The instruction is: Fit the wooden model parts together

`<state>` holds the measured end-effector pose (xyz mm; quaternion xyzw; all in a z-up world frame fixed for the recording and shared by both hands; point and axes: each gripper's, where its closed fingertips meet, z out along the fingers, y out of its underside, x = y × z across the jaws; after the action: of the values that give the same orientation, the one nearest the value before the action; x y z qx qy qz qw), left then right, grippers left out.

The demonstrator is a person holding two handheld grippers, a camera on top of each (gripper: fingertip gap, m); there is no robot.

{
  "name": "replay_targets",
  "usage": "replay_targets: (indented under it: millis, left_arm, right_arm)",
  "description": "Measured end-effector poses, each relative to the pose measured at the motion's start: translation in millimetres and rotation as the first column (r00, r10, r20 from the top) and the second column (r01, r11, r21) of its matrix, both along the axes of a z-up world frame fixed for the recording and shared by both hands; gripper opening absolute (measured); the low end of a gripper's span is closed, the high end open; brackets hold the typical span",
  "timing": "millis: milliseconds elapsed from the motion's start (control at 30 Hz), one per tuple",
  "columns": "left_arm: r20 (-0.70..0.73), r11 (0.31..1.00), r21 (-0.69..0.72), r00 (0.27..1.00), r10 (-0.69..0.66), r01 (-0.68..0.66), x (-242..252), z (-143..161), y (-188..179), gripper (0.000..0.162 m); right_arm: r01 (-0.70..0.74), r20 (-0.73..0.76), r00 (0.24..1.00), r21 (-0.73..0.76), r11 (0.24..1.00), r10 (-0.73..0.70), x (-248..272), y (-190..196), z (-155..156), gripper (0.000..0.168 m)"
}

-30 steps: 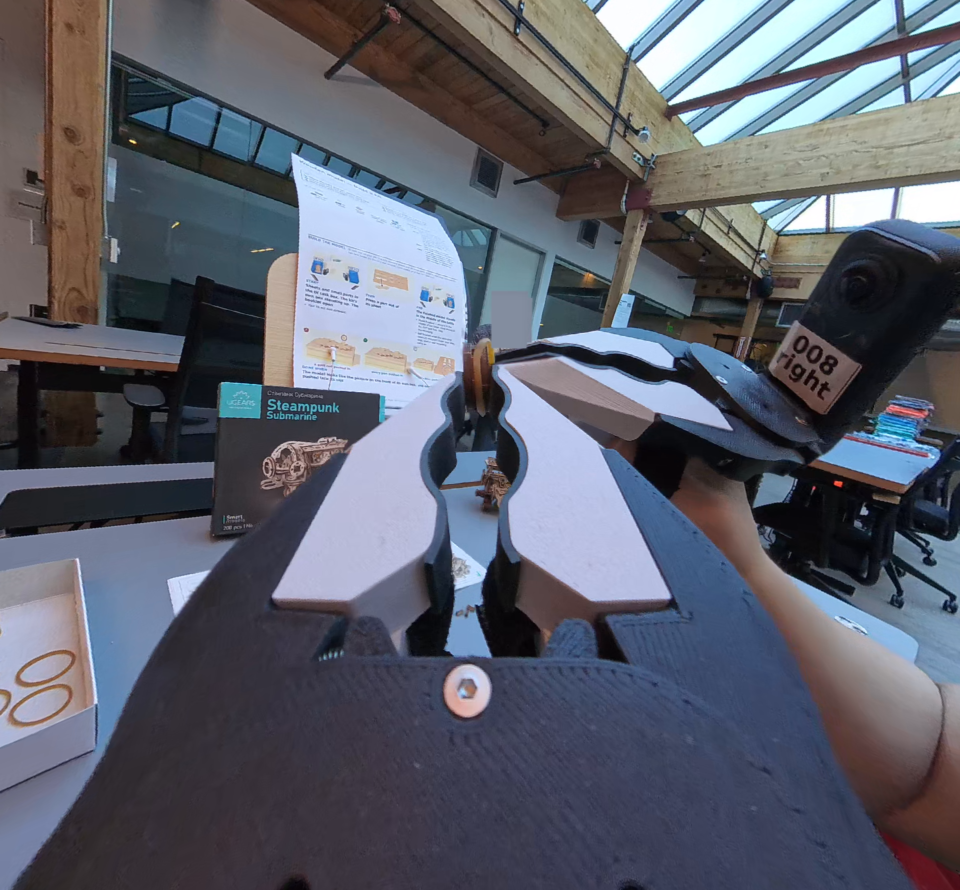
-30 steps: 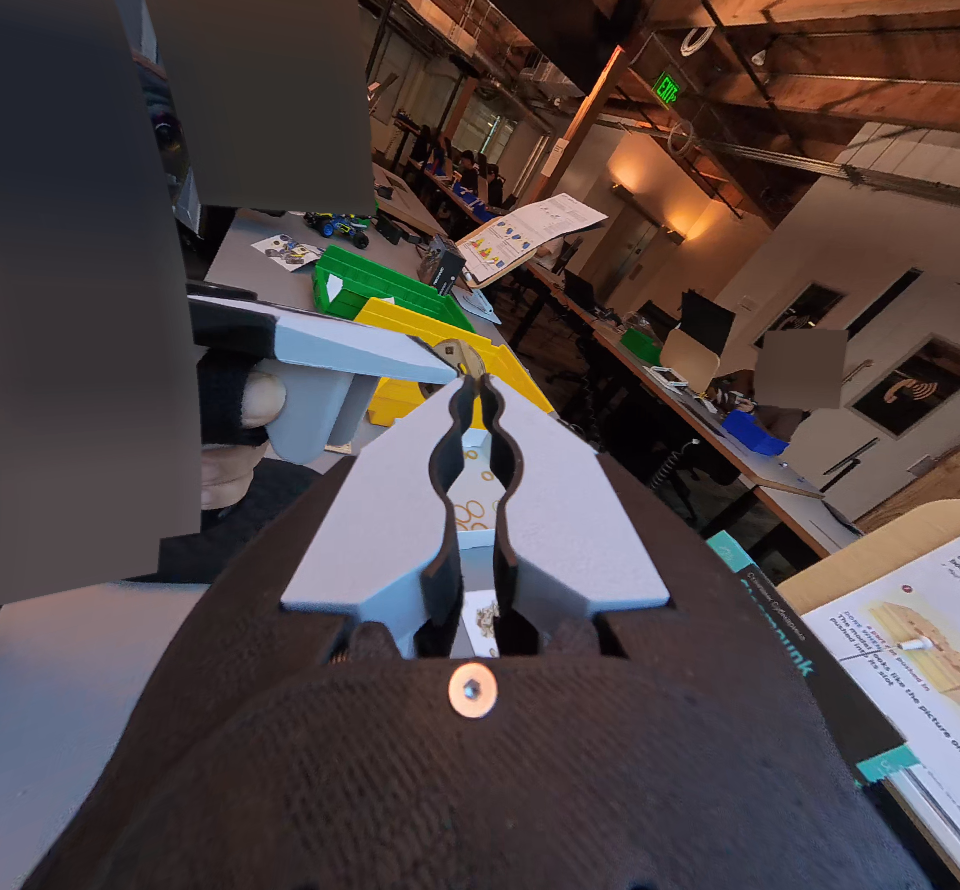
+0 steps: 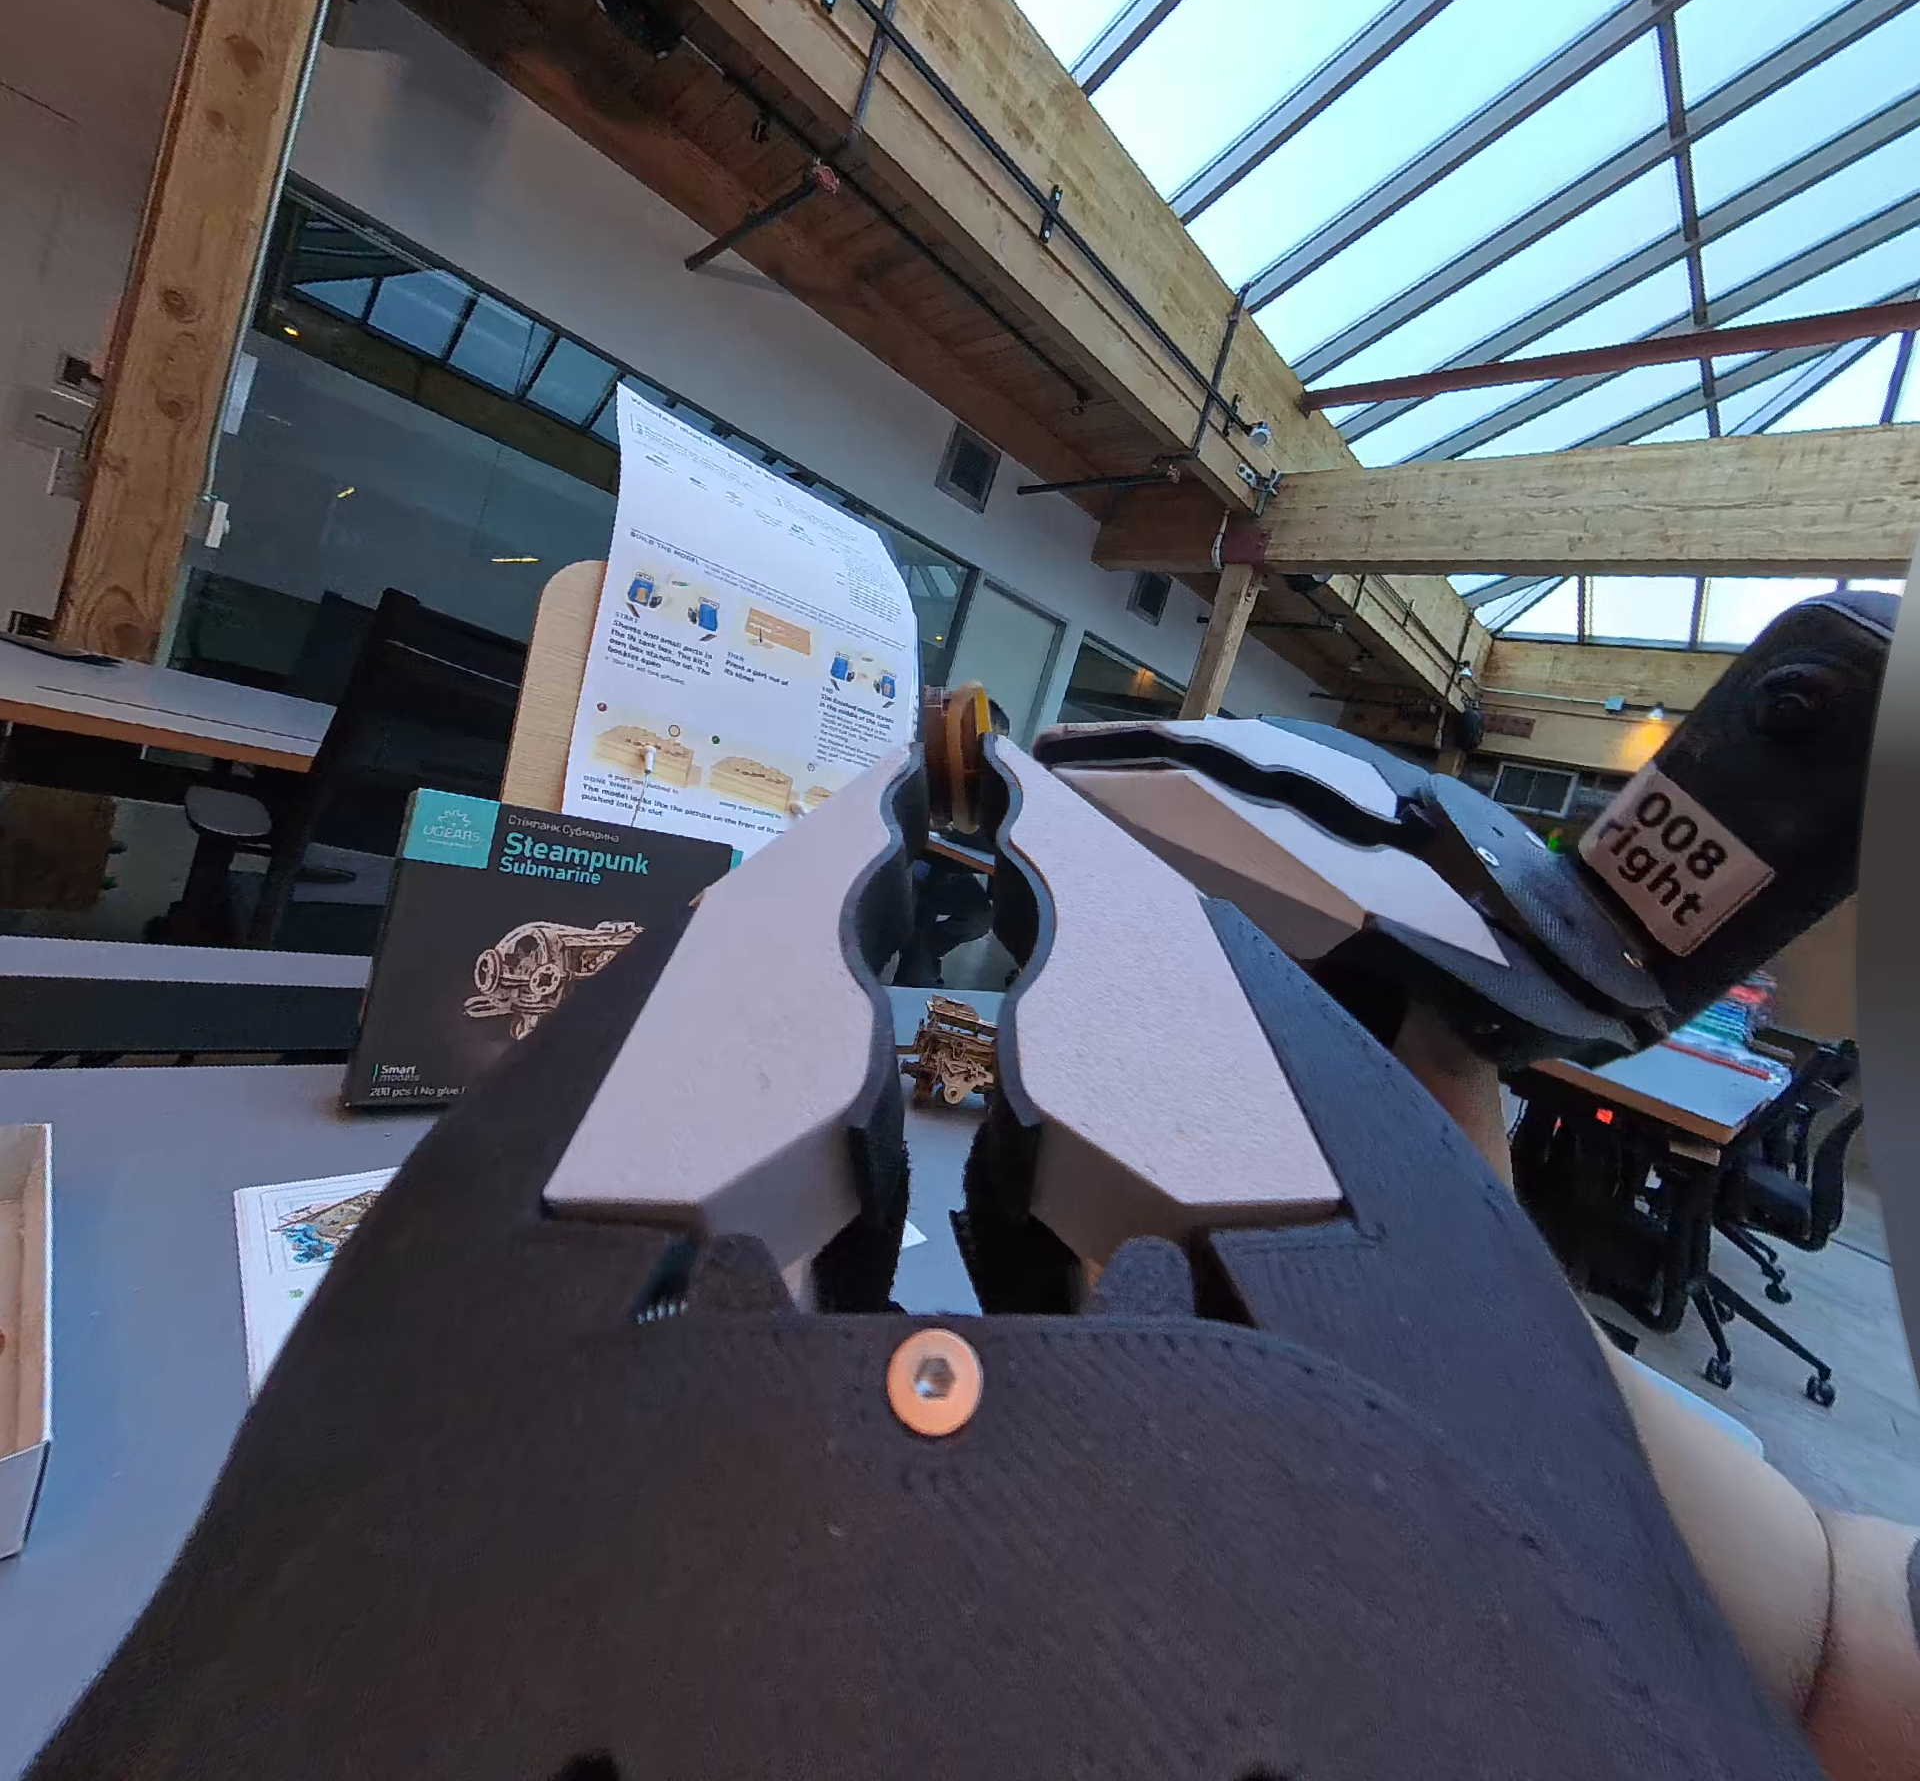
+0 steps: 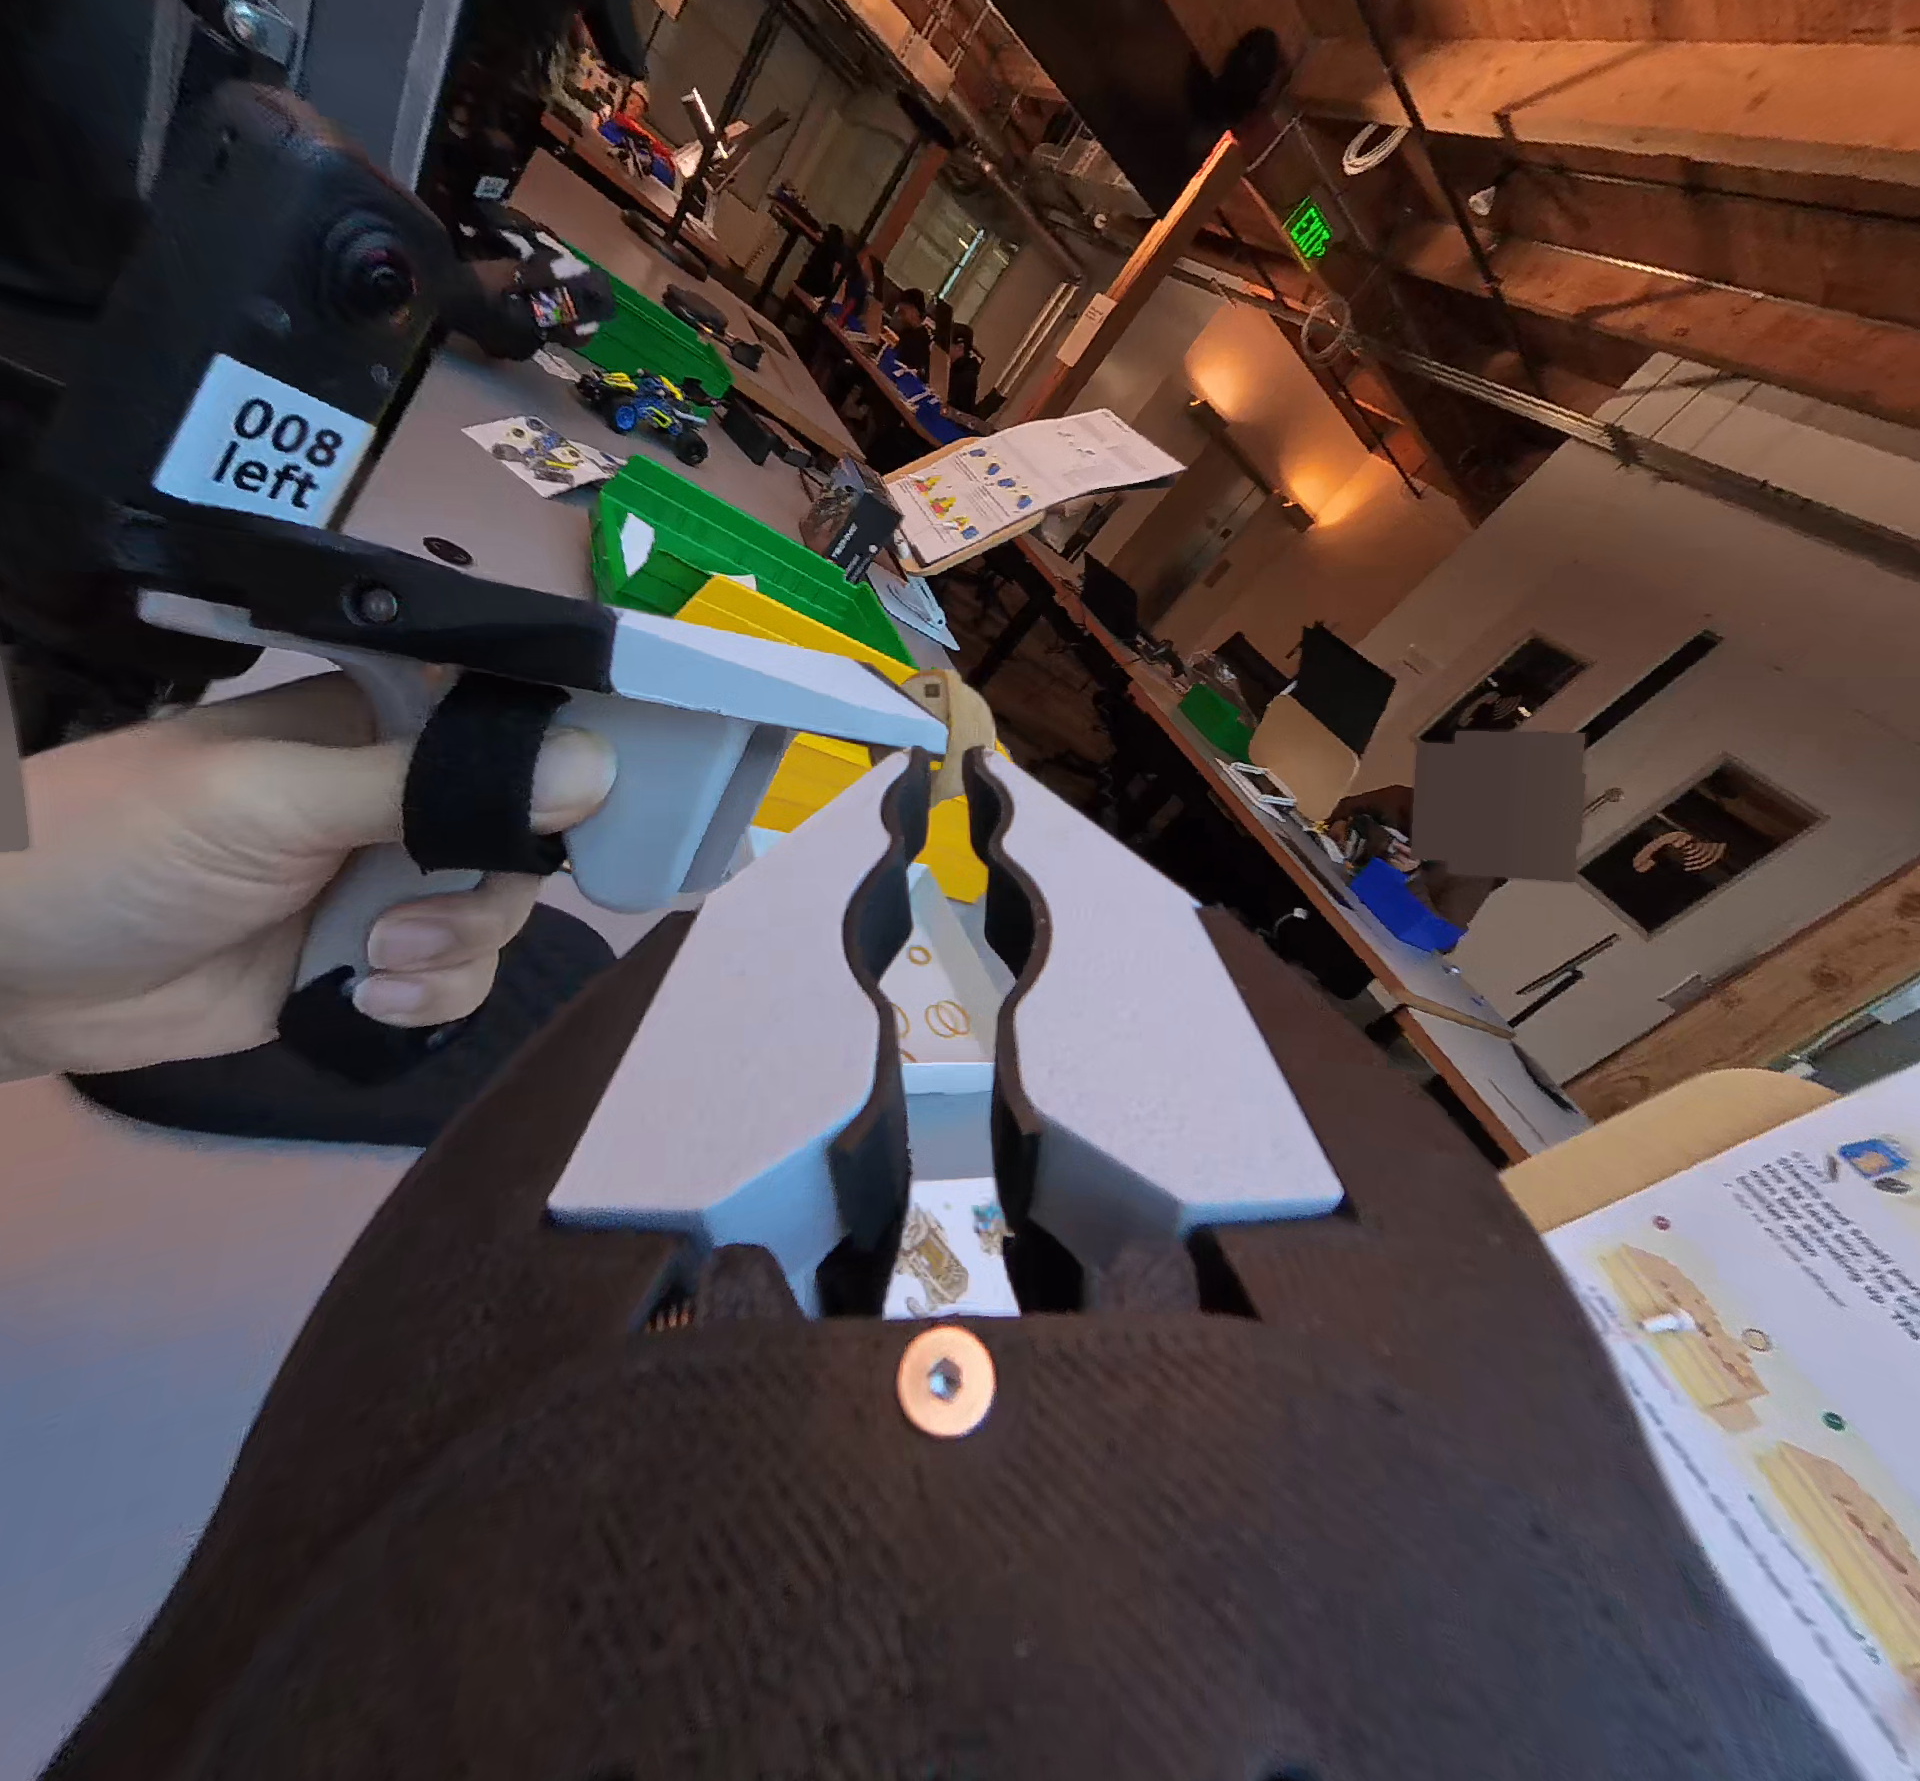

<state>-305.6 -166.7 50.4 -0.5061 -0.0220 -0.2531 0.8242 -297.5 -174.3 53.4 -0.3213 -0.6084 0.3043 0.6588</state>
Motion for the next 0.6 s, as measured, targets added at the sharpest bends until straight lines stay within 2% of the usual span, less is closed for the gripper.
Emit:
replay_targets:
  millis: [33, 167, 600]
  left_arm:
    - [0.003, 1.000, -0.004, 1.000, -0.003, 0.003, 1.5, -0.4, 1.4, 0.006]
    - [0.015, 1.000, 0.001, 1.000, -0.012, 0.012, 6.2, 0.5, 2.6, 0.006]
    - [0.004, 1.000, -0.004, 1.000, -0.015, 0.015, 8.6, 1.5, 2.2, 0.006]
  right_arm:
    - [0.022, 0.006, 1.000, 0.030, 0.999, -0.023, -1.5, 0.8, -2.0, 0.005]
    - [0.086, 0.002, 0.996, 0.098, 0.991, -0.087, -2.8, 6.9, -4.3, 0.004]
    - [0.052, 0.014, 0.999, 0.010, 0.999, -0.052, -1.3, 6.4, -2.7, 0.000]
